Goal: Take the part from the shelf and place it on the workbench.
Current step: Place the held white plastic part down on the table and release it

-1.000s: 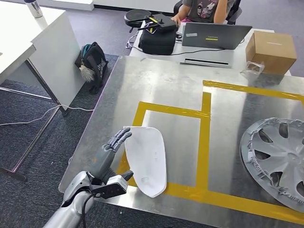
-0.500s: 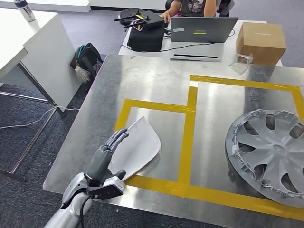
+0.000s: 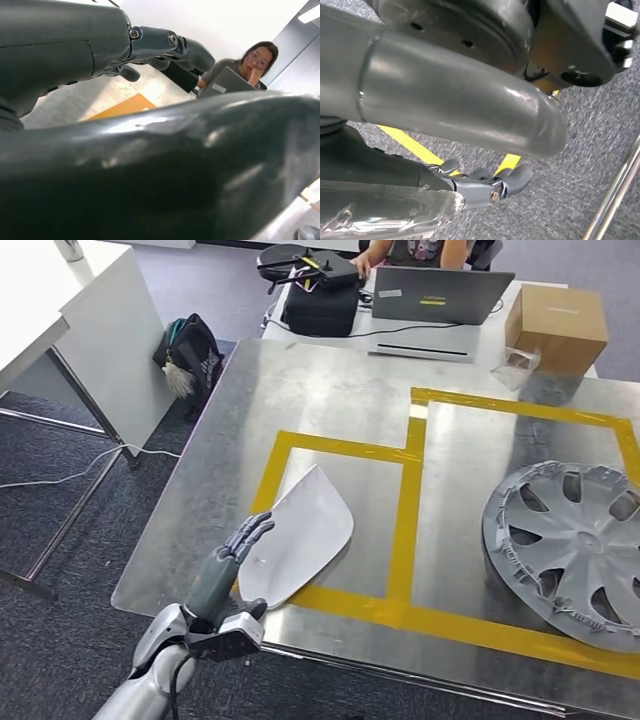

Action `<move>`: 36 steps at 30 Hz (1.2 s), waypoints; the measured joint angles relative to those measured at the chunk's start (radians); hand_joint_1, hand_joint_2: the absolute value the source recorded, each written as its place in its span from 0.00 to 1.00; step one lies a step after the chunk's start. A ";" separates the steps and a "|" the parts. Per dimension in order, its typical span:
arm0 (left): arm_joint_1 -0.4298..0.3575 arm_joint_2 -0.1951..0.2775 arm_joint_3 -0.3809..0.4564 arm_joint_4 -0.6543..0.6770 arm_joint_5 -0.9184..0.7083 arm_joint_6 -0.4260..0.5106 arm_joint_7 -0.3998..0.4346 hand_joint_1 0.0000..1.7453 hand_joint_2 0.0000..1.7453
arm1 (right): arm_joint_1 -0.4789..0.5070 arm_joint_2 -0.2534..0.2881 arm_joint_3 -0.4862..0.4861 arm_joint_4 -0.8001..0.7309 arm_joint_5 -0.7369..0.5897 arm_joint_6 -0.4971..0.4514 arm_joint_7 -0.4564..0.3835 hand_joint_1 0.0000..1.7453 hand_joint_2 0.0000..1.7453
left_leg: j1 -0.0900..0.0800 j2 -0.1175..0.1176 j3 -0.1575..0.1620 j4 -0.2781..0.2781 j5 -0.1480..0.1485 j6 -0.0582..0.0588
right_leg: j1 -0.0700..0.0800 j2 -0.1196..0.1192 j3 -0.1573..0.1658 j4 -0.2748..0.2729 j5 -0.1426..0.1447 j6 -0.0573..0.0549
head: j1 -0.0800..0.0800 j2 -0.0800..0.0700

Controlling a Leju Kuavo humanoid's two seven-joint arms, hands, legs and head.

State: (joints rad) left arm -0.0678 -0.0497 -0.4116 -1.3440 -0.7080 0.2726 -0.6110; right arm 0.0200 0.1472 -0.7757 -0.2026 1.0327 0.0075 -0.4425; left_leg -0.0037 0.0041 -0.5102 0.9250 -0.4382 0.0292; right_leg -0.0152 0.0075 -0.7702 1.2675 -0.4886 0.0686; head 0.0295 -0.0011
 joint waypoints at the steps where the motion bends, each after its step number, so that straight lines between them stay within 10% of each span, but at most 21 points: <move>1: 0.001 0.000 0.000 0.000 0.000 0.000 0.000 0.00 0.00 | 0.000 0.000 0.000 0.000 0.000 0.001 0.000 0.00 0.00 | 0.005 0.001 -0.001 0.003 -0.001 -0.003 | -0.003 -0.001 0.008 0.002 0.010 0.006 | 0.000 0.000; 5: 0.001 0.000 0.001 0.000 0.000 -0.001 0.000 0.00 0.00 | -0.003 0.002 0.000 0.003 0.000 0.004 -0.001 0.00 0.00 | 0.020 -0.001 -0.016 0.048 -0.030 -0.042 | -0.017 -0.003 0.124 -0.180 0.076 0.040 | 0.011 0.000; 10: 0.001 0.002 0.002 0.001 0.013 -0.005 -0.004 0.00 0.00 | -0.003 0.006 -0.001 0.006 0.001 0.011 -0.002 0.00 0.00 | 0.012 -0.004 -0.076 0.097 -0.064 -0.069 | -0.027 0.001 0.085 -0.175 0.054 0.004 | 0.002 0.000; 14: 0.005 0.000 0.002 0.001 0.039 -0.009 -0.013 0.00 0.00 | 0.005 0.005 -0.002 0.006 0.002 0.020 -0.004 0.00 0.00 | 0.019 0.001 -0.162 0.311 -0.194 -0.089 | -0.013 0.002 0.070 -0.176 0.068 -0.020 | -0.012 0.000; 16: 0.007 -0.001 0.005 0.002 0.054 -0.009 -0.019 0.00 0.00 | 0.008 0.005 -0.004 0.006 0.002 0.023 -0.005 0.00 0.00 | 0.017 0.002 -0.165 0.363 -0.207 -0.078 | -0.001 0.002 0.066 -0.177 0.076 -0.031 | -0.013 0.000; 20: 0.008 -0.007 0.010 -0.002 0.063 -0.007 -0.025 0.00 0.00 | 0.004 0.007 -0.008 0.006 0.002 0.026 -0.006 0.00 0.00 | -0.018 0.001 -0.017 0.165 -0.126 -0.002 | 0.022 0.005 0.050 -0.185 0.109 -0.048 | -0.013 0.000; 22: 0.007 -0.010 0.012 -0.007 0.067 -0.005 -0.027 0.00 0.00 | 0.000 0.009 -0.009 0.005 0.002 0.027 -0.006 0.00 0.00 | -0.037 -0.001 0.030 0.085 -0.110 0.010 | 0.020 0.004 0.051 -0.201 0.135 -0.046 | -0.013 0.000; 25: 0.013 -0.012 0.015 -0.008 0.078 -0.001 -0.032 0.00 0.00 | 0.000 0.009 -0.010 0.005 0.002 0.027 -0.007 0.00 0.00 | -0.039 -0.004 0.013 0.051 -0.059 0.006 | 0.014 0.001 0.047 -0.226 0.154 -0.033 | -0.018 0.000; 29: 0.022 -0.018 0.026 -0.008 0.098 0.005 -0.041 0.00 0.00 | -0.001 0.008 -0.010 0.005 0.002 0.023 -0.011 0.00 0.00 | -0.027 -0.002 -0.045 0.042 0.005 0.016 | 0.013 0.000 0.018 -0.062 -0.040 -0.014 | -0.011 0.000; 31: 0.026 -0.021 0.034 -0.008 0.104 0.006 -0.042 0.00 0.00 | -0.005 0.007 -0.011 0.005 0.002 0.021 -0.013 0.00 0.00 | -0.025 0.001 -0.083 0.043 0.036 0.013 | 0.012 0.000 0.028 0.045 -0.057 -0.007 | -0.011 0.000; 34: 0.029 -0.025 0.042 -0.008 0.110 0.007 -0.042 0.00 0.00 | -0.008 0.003 -0.013 0.004 0.003 0.018 -0.013 0.00 0.00 | -0.020 0.003 -0.141 0.048 0.083 0.000 | 0.008 0.001 0.149 -0.013 0.014 0.006 | -0.011 0.000; 36: 0.029 -0.029 0.050 -0.009 0.114 0.008 -0.042 0.00 0.00 | -0.013 0.003 -0.015 0.003 0.004 0.017 -0.014 0.00 0.00 | -0.020 0.001 -0.165 0.056 0.110 -0.011 | 0.005 0.004 0.275 -0.178 -0.030 0.008 | -0.013 0.000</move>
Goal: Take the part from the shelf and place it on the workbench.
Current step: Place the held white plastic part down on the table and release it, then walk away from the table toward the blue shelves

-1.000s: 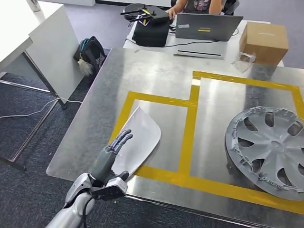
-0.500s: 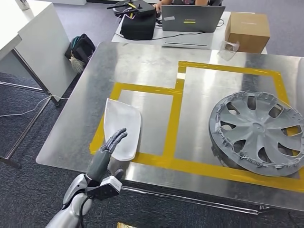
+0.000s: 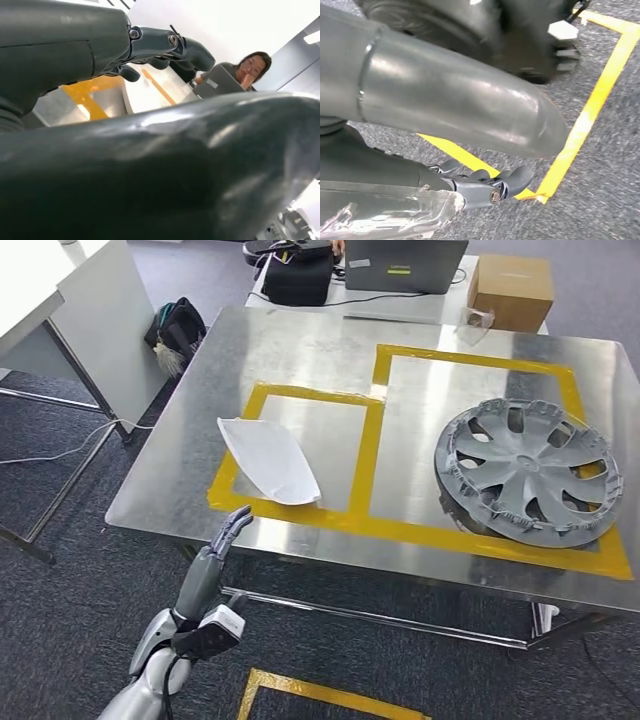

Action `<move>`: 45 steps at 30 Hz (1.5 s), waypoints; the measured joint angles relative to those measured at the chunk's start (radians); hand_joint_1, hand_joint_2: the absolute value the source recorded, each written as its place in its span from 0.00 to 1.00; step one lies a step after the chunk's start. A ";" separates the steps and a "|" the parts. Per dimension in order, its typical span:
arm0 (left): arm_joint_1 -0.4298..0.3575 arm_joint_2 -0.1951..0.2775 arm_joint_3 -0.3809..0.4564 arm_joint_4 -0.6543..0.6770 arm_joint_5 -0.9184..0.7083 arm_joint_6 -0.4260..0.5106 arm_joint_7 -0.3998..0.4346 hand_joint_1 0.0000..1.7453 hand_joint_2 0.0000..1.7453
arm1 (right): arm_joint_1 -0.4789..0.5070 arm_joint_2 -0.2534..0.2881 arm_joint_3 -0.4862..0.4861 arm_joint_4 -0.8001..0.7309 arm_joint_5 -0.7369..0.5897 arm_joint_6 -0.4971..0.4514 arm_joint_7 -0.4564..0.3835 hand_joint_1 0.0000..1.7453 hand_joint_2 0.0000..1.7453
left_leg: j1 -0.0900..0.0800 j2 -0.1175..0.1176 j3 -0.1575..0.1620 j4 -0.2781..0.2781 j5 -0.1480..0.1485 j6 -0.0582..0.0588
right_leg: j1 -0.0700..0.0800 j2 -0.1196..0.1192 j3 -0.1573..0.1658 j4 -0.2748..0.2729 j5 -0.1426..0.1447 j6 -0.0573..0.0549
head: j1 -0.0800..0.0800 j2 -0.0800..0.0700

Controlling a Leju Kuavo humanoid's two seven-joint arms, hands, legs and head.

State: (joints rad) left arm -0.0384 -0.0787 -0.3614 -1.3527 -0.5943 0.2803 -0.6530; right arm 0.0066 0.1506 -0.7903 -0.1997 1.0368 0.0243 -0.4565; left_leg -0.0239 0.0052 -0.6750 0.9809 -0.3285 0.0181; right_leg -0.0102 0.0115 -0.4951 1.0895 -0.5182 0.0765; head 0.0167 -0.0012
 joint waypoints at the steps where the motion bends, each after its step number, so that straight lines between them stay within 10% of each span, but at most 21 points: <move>1: 0.000 -0.002 0.004 0.000 0.002 0.000 0.000 0.00 0.00 | -0.002 0.001 -0.001 0.000 0.001 0.000 -0.001 0.00 0.00 | -0.001 -0.001 -0.005 0.003 0.012 -0.004 | 0.001 0.001 0.039 -0.062 -0.029 -0.005 | 0.000 0.000; 4: 0.001 -0.007 0.010 0.000 0.008 0.001 0.002 0.00 0.00 | -0.003 0.001 -0.003 -0.001 0.001 0.000 -0.001 0.00 0.00 | 0.003 -0.001 -0.012 0.005 0.026 -0.015 | 0.006 -0.003 0.034 -0.089 -0.028 -0.037 | 0.001 -0.001; 9: 0.004 -0.009 0.016 0.000 0.011 0.000 0.002 0.00 0.00 | -0.003 0.000 -0.011 -0.001 0.001 0.000 0.000 0.00 0.00 | 0.014 -0.002 -0.059 0.248 -0.203 -0.044 | 0.005 -0.010 -0.043 -0.086 0.045 -0.063 | -0.011 -0.001; 11: 0.005 -0.009 0.016 0.000 0.011 0.000 0.003 0.00 0.00 | -0.002 0.000 -0.012 -0.001 0.001 0.001 0.000 0.00 0.00 | 0.017 -0.002 -0.048 0.322 -0.178 -0.045 | 0.005 -0.016 -0.084 -0.085 0.073 -0.063 | -0.012 -0.001; 13: 0.005 -0.009 0.017 0.000 0.012 -0.002 0.007 0.00 0.00 | -0.002 0.000 -0.015 -0.001 -0.002 0.002 -0.002 0.00 0.00 | 0.017 0.005 0.021 0.268 -0.117 -0.041 | 0.006 -0.027 -0.117 -0.084 0.099 -0.059 | -0.012 -0.001; 16: -0.002 -0.017 0.018 0.000 0.015 -0.007 0.016 0.00 0.00 | 0.001 0.001 -0.020 -0.002 -0.012 0.004 -0.012 0.00 0.00 | 0.012 0.036 0.193 0.036 -0.160 -0.026 | 0.008 -0.043 -0.139 -0.081 0.127 -0.044 | -0.011 0.000; 19: 0.002 -0.023 0.024 0.001 0.020 -0.014 0.023 0.00 0.00 | 0.001 0.001 -0.034 -0.005 -0.042 0.008 -0.046 0.00 0.00 | 0.004 0.024 0.215 -0.040 -0.174 -0.006 | 0.001 -0.065 -0.152 -0.085 0.149 -0.026 | -0.011 0.000; 25: 0.044 -0.033 0.054 0.002 0.060 -0.041 0.035 0.00 0.00 | 0.014 0.009 -0.093 -0.079 -0.146 0.104 -0.192 0.00 0.00 | -0.001 -0.019 0.168 -0.042 -0.119 0.021 | 0.001 -0.016 -0.241 0.185 -0.025 -0.014 | -0.006 0.000; 27: 0.064 -0.039 0.075 0.002 0.076 -0.050 0.035 0.00 0.00 | 0.022 0.027 -0.112 -0.162 -0.185 0.186 -0.226 0.00 0.00 | -0.003 -0.034 0.152 -0.041 -0.105 0.021 | 0.003 -0.013 -0.199 0.159 -0.012 -0.018 | -0.007 0.000; 31: 0.074 -0.053 0.109 0.005 0.091 -0.059 0.035 0.00 0.00 | 0.047 0.087 -0.109 -0.382 -0.224 0.290 -0.230 0.00 0.00 | -0.005 -0.073 0.120 -0.027 -0.085 0.009 | 0.001 0.043 -0.034 -0.080 0.041 -0.034 | -0.008 0.000; 35: 0.083 -0.058 0.146 0.019 0.097 -0.054 0.028 0.00 0.00 | 0.086 0.150 -0.039 -0.574 -0.303 0.297 -0.182 0.00 0.00 | -0.003 -0.087 0.093 -0.008 -0.079 -0.013 | -0.002 0.023 -0.032 -0.099 0.050 -0.051 | -0.011 0.000; 41: 0.091 -0.058 0.170 0.035 0.099 -0.050 0.021 0.00 0.00 | 0.129 0.180 0.042 -0.704 -0.328 0.276 -0.158 0.00 0.00 | 0.023 -0.017 -0.034 0.277 -0.223 -0.059 | -0.006 -0.047 -0.052 -0.101 0.066 -0.059 | -0.029 0.000; 45: 0.093 -0.058 0.186 0.046 0.110 -0.033 0.017 0.00 0.00 | 0.141 0.186 0.088 -0.731 -0.252 0.186 -0.116 0.00 0.00 | 0.038 0.037 0.093 0.069 -0.129 -0.071 | -0.007 -0.089 -0.057 -0.098 0.070 -0.042 | -0.032 -0.001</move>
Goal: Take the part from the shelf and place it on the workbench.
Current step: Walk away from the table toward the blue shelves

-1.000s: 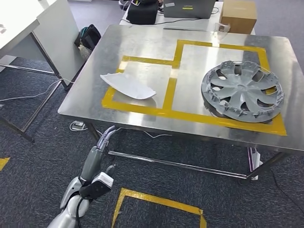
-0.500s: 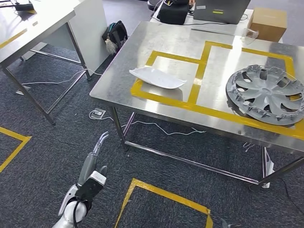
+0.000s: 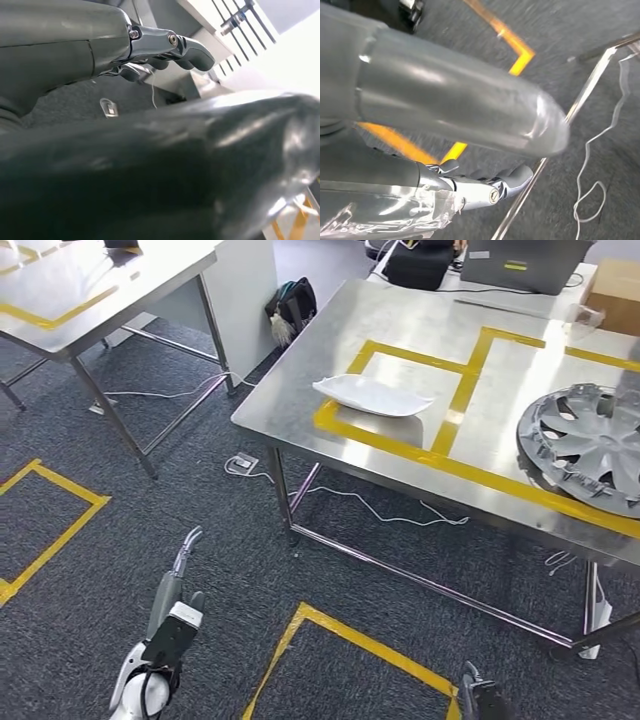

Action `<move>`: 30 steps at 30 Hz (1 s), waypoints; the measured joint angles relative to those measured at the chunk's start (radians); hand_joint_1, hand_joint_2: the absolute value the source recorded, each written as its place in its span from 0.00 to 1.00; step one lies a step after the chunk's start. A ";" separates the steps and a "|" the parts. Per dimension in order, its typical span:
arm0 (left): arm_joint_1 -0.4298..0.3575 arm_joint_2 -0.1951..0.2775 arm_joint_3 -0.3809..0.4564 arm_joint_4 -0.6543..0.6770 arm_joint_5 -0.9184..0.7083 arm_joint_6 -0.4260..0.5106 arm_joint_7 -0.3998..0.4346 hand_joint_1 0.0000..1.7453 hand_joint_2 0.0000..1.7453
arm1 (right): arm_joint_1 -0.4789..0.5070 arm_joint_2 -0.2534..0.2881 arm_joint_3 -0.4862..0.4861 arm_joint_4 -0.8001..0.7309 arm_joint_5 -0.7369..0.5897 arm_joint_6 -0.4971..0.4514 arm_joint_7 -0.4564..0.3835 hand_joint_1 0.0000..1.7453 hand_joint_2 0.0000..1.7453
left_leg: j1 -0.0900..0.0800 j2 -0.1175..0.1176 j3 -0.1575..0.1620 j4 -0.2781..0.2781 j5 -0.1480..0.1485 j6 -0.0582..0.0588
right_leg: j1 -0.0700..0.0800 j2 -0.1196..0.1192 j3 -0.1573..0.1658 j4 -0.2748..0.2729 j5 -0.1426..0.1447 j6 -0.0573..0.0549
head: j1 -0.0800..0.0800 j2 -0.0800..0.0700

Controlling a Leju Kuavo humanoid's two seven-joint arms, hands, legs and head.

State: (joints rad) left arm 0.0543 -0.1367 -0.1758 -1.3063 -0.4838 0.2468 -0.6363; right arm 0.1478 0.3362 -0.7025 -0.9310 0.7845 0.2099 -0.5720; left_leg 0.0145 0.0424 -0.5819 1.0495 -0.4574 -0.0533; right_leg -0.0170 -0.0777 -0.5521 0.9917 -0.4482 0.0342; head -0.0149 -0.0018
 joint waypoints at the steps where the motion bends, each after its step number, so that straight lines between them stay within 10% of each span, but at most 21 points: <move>1: 0.000 0.000 0.004 0.004 0.006 0.008 -0.005 0.00 0.00 | 0.000 0.000 0.010 0.004 0.012 -0.028 0.007 0.00 0.00 | 0.000 0.015 0.026 -0.049 0.013 0.003 | 0.002 -0.008 -0.001 0.001 0.001 0.007 | 0.001 0.000; 6: 0.024 0.004 0.049 0.037 0.037 0.033 -0.041 0.00 0.00 | -0.016 -0.005 0.030 0.080 0.012 -0.105 -0.030 0.00 0.00 | -0.006 -0.016 0.026 -0.082 0.025 0.044 | -0.003 -0.013 -0.009 0.018 -0.014 0.035 | 0.006 0.000; 11: 0.041 0.006 0.089 0.068 0.066 0.032 -0.059 0.00 0.00 | -0.037 -0.029 0.032 0.176 -0.018 -0.114 -0.091 0.00 0.00 | -0.015 -0.073 0.013 -0.082 0.038 0.070 | 0.003 0.075 -0.136 0.299 -0.146 0.029 | 0.011 0.000; 16: 0.062 0.010 0.125 0.080 0.076 0.043 -0.060 0.00 0.00 | -0.055 -0.049 -0.012 0.224 -0.118 -0.023 -0.107 0.00 0.00 | -0.022 -0.142 0.008 -0.078 0.045 0.063 | 0.006 0.145 -0.008 0.052 -0.031 0.008 | 0.011 0.000; 19: 0.079 0.009 0.155 0.080 0.060 0.029 -0.061 0.00 0.00 | -0.060 -0.052 -0.056 0.228 -0.135 0.006 -0.090 0.00 0.00 | -0.017 -0.173 -0.005 -0.076 0.053 0.047 | 0.008 0.159 0.017 0.009 -0.026 0.004 | 0.010 0.000; 22: 0.099 0.005 0.184 0.079 0.048 0.019 -0.062 0.00 0.00 | -0.062 -0.054 -0.097 0.234 -0.142 0.022 -0.076 0.00 0.00 | -0.016 -0.131 -0.030 -0.034 0.026 0.032 | 0.006 0.121 0.019 0.002 -0.018 -0.013 | 0.006 0.000; 26: 0.104 0.000 0.202 0.079 0.044 0.013 -0.064 0.00 0.00 | -0.061 -0.056 -0.131 0.246 -0.141 0.024 -0.072 0.00 0.00 | -0.010 -0.056 -0.145 0.200 -0.083 0.013 | 0.006 0.059 0.017 -0.001 -0.018 -0.019 | 0.001 0.000; 28: 0.109 -0.002 0.208 0.079 0.044 0.008 -0.064 0.00 0.00 | -0.066 -0.058 -0.144 0.257 -0.134 0.022 -0.066 0.00 0.00 | -0.004 -0.049 -0.137 0.190 -0.059 0.008 | 0.005 0.029 0.017 -0.001 -0.019 -0.017 | 0.000 0.000; 30: 0.115 -0.005 0.217 0.075 0.049 0.001 -0.065 0.00 0.00 | -0.075 -0.063 -0.162 0.283 -0.120 0.020 -0.057 0.00 0.00 | -0.001 -0.017 -0.059 0.059 0.001 0.005 | 0.005 0.006 0.020 0.000 -0.023 -0.010 | 0.000 0.000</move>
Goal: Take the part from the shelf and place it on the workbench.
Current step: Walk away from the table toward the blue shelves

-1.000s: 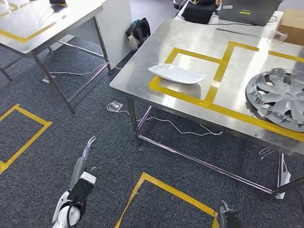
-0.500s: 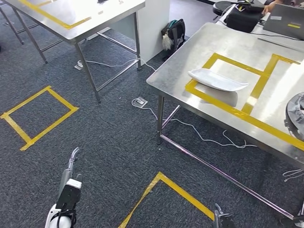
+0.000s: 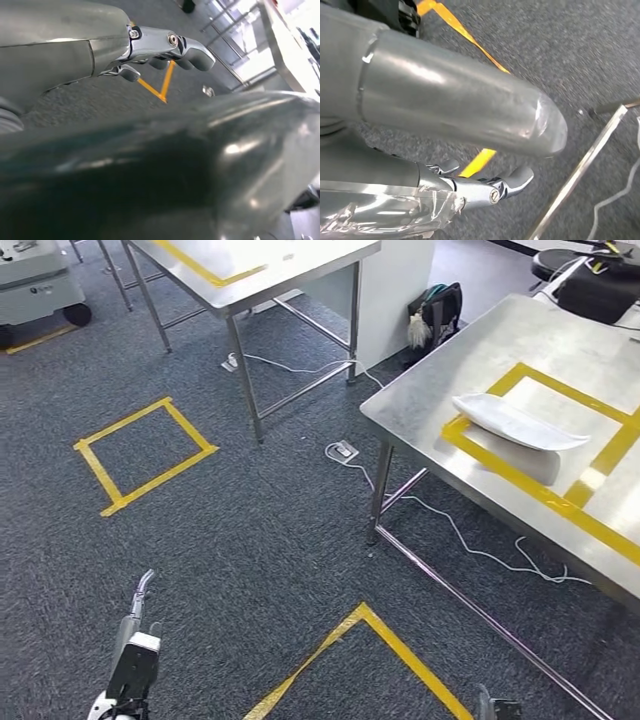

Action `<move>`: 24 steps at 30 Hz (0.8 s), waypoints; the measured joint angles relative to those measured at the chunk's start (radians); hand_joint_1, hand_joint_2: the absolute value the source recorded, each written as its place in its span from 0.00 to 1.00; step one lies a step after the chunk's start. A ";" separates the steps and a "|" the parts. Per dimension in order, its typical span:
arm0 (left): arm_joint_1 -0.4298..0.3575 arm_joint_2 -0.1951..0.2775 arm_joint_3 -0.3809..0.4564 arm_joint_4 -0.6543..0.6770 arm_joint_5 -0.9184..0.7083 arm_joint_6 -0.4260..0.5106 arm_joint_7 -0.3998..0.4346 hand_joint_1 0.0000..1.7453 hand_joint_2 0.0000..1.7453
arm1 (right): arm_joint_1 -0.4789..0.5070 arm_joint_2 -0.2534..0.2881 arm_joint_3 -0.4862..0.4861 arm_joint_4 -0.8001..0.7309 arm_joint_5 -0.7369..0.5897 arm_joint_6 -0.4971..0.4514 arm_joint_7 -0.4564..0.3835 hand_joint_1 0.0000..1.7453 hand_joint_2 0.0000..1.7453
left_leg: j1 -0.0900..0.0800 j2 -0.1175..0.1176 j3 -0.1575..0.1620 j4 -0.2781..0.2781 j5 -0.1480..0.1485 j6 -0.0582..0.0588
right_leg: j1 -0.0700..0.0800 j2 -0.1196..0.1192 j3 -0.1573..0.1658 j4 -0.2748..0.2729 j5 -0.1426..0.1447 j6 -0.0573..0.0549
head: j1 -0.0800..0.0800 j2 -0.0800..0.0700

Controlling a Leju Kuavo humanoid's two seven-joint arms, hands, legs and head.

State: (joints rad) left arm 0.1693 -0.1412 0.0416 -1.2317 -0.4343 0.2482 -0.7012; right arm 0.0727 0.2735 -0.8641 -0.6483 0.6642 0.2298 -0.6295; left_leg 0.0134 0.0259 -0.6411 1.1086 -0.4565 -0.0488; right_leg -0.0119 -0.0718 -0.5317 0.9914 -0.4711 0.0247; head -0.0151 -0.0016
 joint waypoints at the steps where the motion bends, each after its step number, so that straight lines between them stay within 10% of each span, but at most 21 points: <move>1: 0.004 -0.002 0.003 -0.005 0.007 -0.003 0.000 0.00 0.00 | -0.003 -0.004 -0.012 0.018 0.008 0.001 0.002 0.00 0.00 | -0.001 0.018 0.036 -0.063 0.019 0.003 | 0.002 -0.010 0.002 0.002 -0.004 0.006 | -0.001 0.000; 5: 0.039 -0.004 0.007 -0.029 0.040 -0.005 -0.003 0.00 0.00 | -0.011 -0.022 -0.052 0.085 0.032 0.005 -0.004 0.00 0.00 | -0.008 0.015 0.069 -0.129 0.026 0.033 | 0.003 -0.040 0.017 -0.001 -0.014 0.033 | 0.004 0.000; 7: 0.060 -0.002 0.008 -0.039 0.049 -0.004 -0.003 0.00 0.00 | -0.017 -0.030 -0.065 0.112 0.043 0.005 -0.005 0.00 0.00 | -0.008 -0.005 0.070 -0.130 0.029 0.047 | -0.003 -0.005 0.006 0.027 -0.039 0.043 | 0.007 0.000; 9: 0.068 -0.003 0.007 -0.047 0.052 -0.003 -0.003 0.00 0.00 | -0.018 -0.036 -0.076 0.136 0.050 0.005 -0.005 0.00 0.00 | -0.009 -0.026 0.070 -0.131 0.030 0.059 | -0.002 0.050 -0.045 0.141 -0.101 0.045 | 0.011 0.000; 12: 0.077 -0.003 0.005 -0.049 0.055 -0.002 -0.003 0.00 0.00 | -0.017 -0.041 -0.088 0.160 0.053 0.005 -0.005 0.00 0.00 | -0.017 -0.064 0.070 -0.131 0.030 0.067 | 0.003 0.070 -0.131 0.303 -0.150 0.036 | 0.013 0.000; 16: 0.083 -0.002 0.005 -0.053 0.059 0.001 -0.003 0.00 0.00 | -0.020 -0.049 -0.096 0.177 0.066 0.002 -0.005 0.00 0.00 | -0.021 -0.119 0.075 -0.128 0.030 0.065 | 0.003 0.117 -0.046 0.090 -0.025 0.019 | 0.013 0.000; 20: 0.087 -0.002 0.005 -0.059 0.056 0.017 0.000 0.00 0.00 | -0.022 -0.055 -0.097 0.194 0.112 -0.020 -0.009 0.00 0.00 | -0.016 -0.157 0.064 -0.127 0.035 0.045 | 0.005 0.133 -0.006 0.014 -0.010 0.009 | 0.012 0.000; 24: 0.059 -0.006 0.048 -0.002 0.043 0.001 0.032 0.00 0.00 | -0.024 -0.063 -0.106 0.210 0.154 -0.043 -0.019 0.00 0.00 | -0.017 -0.066 0.007 -0.017 -0.033 0.025 | 0.004 0.084 0.002 0.002 -0.001 -0.011 | 0.007 0.000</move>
State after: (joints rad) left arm 0.2281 -0.1470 0.0894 -1.2342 -0.3917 0.2493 -0.6688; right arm 0.0484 0.2108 -0.9698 -0.4379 0.8180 0.1868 -0.6481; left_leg -0.0036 -0.0405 -0.6338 1.0914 -0.4890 -0.0241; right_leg -0.0083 0.0126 -0.5300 0.9932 -0.4720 0.0141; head -0.0082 -0.0015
